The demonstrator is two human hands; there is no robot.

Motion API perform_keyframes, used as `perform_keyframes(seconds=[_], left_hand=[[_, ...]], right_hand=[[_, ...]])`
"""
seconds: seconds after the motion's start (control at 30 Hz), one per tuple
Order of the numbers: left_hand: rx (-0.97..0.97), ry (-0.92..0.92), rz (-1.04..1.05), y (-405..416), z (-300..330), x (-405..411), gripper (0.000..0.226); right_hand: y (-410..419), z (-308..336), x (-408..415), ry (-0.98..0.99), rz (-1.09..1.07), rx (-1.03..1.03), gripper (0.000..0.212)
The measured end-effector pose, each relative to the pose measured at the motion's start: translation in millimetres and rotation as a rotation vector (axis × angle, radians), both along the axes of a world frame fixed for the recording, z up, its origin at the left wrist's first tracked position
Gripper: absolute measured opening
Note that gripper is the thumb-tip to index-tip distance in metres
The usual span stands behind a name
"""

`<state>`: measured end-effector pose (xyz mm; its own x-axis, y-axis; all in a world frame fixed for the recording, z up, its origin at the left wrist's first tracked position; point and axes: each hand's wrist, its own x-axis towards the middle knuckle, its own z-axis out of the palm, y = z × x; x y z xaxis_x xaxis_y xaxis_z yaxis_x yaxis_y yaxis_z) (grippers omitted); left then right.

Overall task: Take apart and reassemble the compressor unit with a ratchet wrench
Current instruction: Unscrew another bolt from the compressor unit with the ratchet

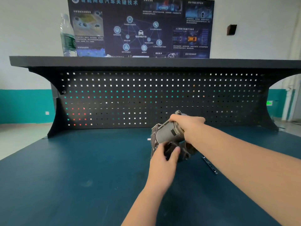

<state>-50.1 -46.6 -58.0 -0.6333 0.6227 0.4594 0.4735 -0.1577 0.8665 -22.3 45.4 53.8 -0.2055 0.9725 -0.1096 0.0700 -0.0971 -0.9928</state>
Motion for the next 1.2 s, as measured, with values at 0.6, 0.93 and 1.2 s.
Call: perform_keyframes(seconds=[0.6, 0.93, 1.2], left_hand=[[0.100, -0.253, 0.132, -2.5, -1.6, -21.8, 0.042], [-0.017, 0.061, 0.104, -0.3, -11.1, -3.8, 0.053], [-0.105, 0.137, 0.142, -6.5, -19.9, -19.0, 0.050]], right_hand=[[-18.3, -97.0, 36.6, 0.335, 0.118, -0.444, 0.056], [9.7, -118.8, 78.7, -0.027, 0.083, 0.314, 0.015], [41.9, -107.6, 75.3, -0.271, 0.186, 0.513, 0.025]])
